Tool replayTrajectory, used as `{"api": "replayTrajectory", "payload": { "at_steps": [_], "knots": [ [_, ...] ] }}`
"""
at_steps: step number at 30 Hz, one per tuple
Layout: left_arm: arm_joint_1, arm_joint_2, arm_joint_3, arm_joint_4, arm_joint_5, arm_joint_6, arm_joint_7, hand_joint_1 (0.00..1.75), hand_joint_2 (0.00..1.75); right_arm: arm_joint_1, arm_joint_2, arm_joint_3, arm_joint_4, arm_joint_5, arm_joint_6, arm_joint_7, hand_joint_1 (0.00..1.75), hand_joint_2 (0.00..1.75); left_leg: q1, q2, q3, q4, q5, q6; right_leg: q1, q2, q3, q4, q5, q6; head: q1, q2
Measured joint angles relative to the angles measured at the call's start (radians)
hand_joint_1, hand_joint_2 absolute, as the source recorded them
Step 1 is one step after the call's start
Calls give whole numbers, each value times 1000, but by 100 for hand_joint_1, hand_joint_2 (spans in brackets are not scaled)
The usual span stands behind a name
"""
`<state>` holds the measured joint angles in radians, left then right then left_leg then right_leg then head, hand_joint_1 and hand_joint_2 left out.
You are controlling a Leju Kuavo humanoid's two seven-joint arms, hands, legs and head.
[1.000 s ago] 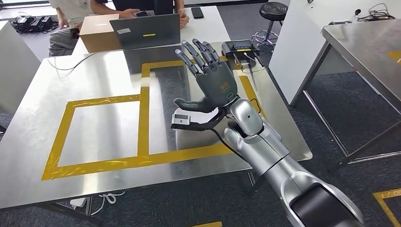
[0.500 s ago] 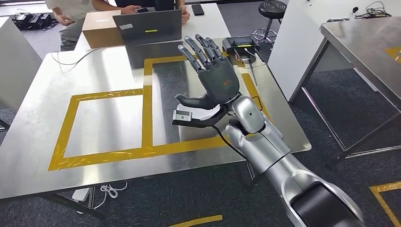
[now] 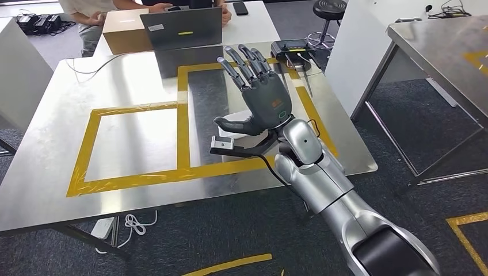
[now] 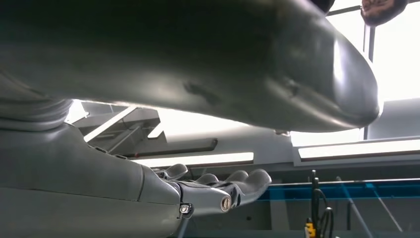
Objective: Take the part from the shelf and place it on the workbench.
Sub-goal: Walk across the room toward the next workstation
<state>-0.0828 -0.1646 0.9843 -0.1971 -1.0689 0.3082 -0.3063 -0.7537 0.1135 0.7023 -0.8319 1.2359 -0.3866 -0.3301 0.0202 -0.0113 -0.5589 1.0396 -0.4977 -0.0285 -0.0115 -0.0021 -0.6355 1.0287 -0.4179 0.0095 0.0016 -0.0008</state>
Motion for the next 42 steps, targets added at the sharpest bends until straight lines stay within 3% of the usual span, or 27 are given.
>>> {"api": "replayTrajectory", "payload": {
  "at_steps": [2, 3, 6, 8, 9, 12, 14, 16, 18, 21, 23, 24, 26, 28, 29, 32, 34, 36, 37, 38, 39, 40, 42],
  "knots": [
    [0, 0, 0, 0, 0, 0, 0, 0, 0, 4, -2, -2, -2, 0, 0, 1, 0, 0, 0, 2, -9, 0, 10, 18, -3, 1, -7, 6, -4, 11, 0, 0],
    [0, 0, 0, 0, 0, 0, 0, 0, 0, 4, -4, -2, -3, 0, 0, 1, 0, 0, 0, 3, -14, -1, 17, 27, -5, 1, -19, 32, -26, 16, 0, 0],
    [0, 0, 0, 0, 0, 0, 0, 0, 0, 7, -8, -3, -4, 0, -1, 1, 0, 0, -4, 6, -39, -1, 35, 44, -4, 1, -94, 218, -140, 22, 2, 0],
    [1, 0, 0, 0, 0, 0, 0, 0, 0, 13, -10, -3, -4, 0, -1, 1, 0, 0, -9, 7, -54, 0, 46, 46, -2, 1, -114, 297, -172, 19, 2, 0],
    [1, 0, 0, 0, 0, 0, 0, 0, 0, 16, -11, -3, -4, 0, -1, 1, 0, 0, -11, 7, -60, 0, 51, 46, 0, 1, -93, 278, -160, 14, 2, 0],
    [1, -2, 0, 0, 0, 0, 0, 0, 0, 14, -12, -3, -8, 0, -1, 1, 0, 0, -17, 6, -69, 0, 64, 41, 12, 1, 40, 70, -94, -11, 2, 0],
    [0, -3, 0, 0, 0, 1, -1, 0, 0, 10, -12, -4, -13, 0, -1, 1, 0, 0, -17, 7, -72, -1, 73, 31, 21, -1, 77, -1, -80, -20, 2, 0],
    [0, -3, 0, 0, 0, 1, -1, 0, 0, 9, -13, -4, -15, 0, -1, 1, 0, 0, -15, 9, -75, -5, 82, 18, 22, -1, 73, -7, -67, -26, 4, 0],
    [0, -2, 1, 0, 0, 2, -1, 0, 0, 9, -13, -5, -17, 1, -2, 2, 0, 0, -15, 10, -88, 14, 63, 7, 16, -3, 68, -19, -50, -35, 3, 0],
    [0, -1, 1, 0, 0, 2, -2, 0, 0, 11, -13, -5, -19, 7, -3, 3, 0, 0, -10, 9, -146, 173, -48, -8, 10, -6, 48, -25, -27, -44, 0, 0],
    [0, 0, 1, 0, 0, 2, -3, 0, 0, 17, -14, -5, -19, 11, -2, 2, 0, 0, -6, 9, -164, 260, -91, -16, 9, -7, 30, -22, -15, -41, 0, 0],
    [1, 0, 1, 0, 0, 2, -3, 0, 0, 19, -14, -5, -19, 12, 0, 2, 0, 0, -4, 10, -148, 251, -86, -18, 7, -7, 21, -20, -9, -38, 0, 0],
    [0, 1, 1, 0, 2, 2, -3, 0, 0, 19, -15, -6, -19, 16, 1, 2, 0, 0, 0, 10, -64, 132, -48, -23, 3, -7, 5, -12, 0, -30, 0, 0],
    [-2, 0, 3, 0, 6, 2, -5, 0, 0, 16, -15, -8, -22, 19, 3, 1, 0, 0, 0, 7, 2, 21, -20, -16, 3, -7, -9, -1, 7, -19, 1, 0],
    [-3, 0, 4, 0, 8, 2, -7, 0, 0, 15, -15, -10, -23, 21, 4, 1, 0, 0, -2, 5, 12, -1, -16, -9, 4, -7, -14, 2, 12, -12, 2, 0],
    [-2, -1, 6, 0, 10, 0, -10, 0, 0, 15, -15, -14, -25, 24, 5, 1, 0, 0, -5, 3, -1, 1, 3, 19, 3, -5, -23, -1, 24, 7, 4, 0],
    [-1, -1, 6, 0, 1, -2, -12, 0, 0, 20, -19, -18, -26, 30, 1, 4, 0, 0, -3, 6, -17, -2, 20, 36, 1, -4, -45, 46, -24, 17, 5, 0],
    [-3, -1, 6, 0, -13, -3, -12, 0, 0, 34, -30, -21, -30, 37, -8, 9, 0, 0, -4, 7, -38, -2, 37, 46, 0, -2, -87, 170, -115, 23, 7, 0],
    [-3, -2, 6, 0, -19, -4, -12, 0, 0, 46, -39, -23, -33, 39, -14, 11, 0, 0, -6, 7, -50, -1, 45, 49, 1, -2, -105, 237, -150, 24, 7, 0],
    [-3, -2, 6, 0, -23, -5, -12, 0, 0, 58, -48, -25, -35, 40, -20, 12, 0, 0, -7, 6, -61, -1, 54, 50, 2, -1, -111, 279, -168, 23, 7, 0],
    [-3, -3, 6, 0, -26, -6, -12, 0, 0, 68, -57, -28, -37, 41, -25, 13, 0, 0, -9, 5, -72, -1, 62, 50, 3, 0, -99, 287, -166, 19, 8, 0],
    [-3, -3, 6, 0, -29, -6, -12, 0, 0, 75, -64, -31, -39, 40, -28, 13, 0, 0, -12, 4, -82, 0, 70, 50, 6, 1, -66, 254, -147, 13, 8, 0],
    [-4, -5, 6, 0, -36, -10, -12, 0, 0, 81, -79, -39, -48, 37, -33, 11, 0, 0, -16, 5, -97, 0, 85, 47, 16, 2, 37, 110, -112, -7, 8, 0]
  ]
}}
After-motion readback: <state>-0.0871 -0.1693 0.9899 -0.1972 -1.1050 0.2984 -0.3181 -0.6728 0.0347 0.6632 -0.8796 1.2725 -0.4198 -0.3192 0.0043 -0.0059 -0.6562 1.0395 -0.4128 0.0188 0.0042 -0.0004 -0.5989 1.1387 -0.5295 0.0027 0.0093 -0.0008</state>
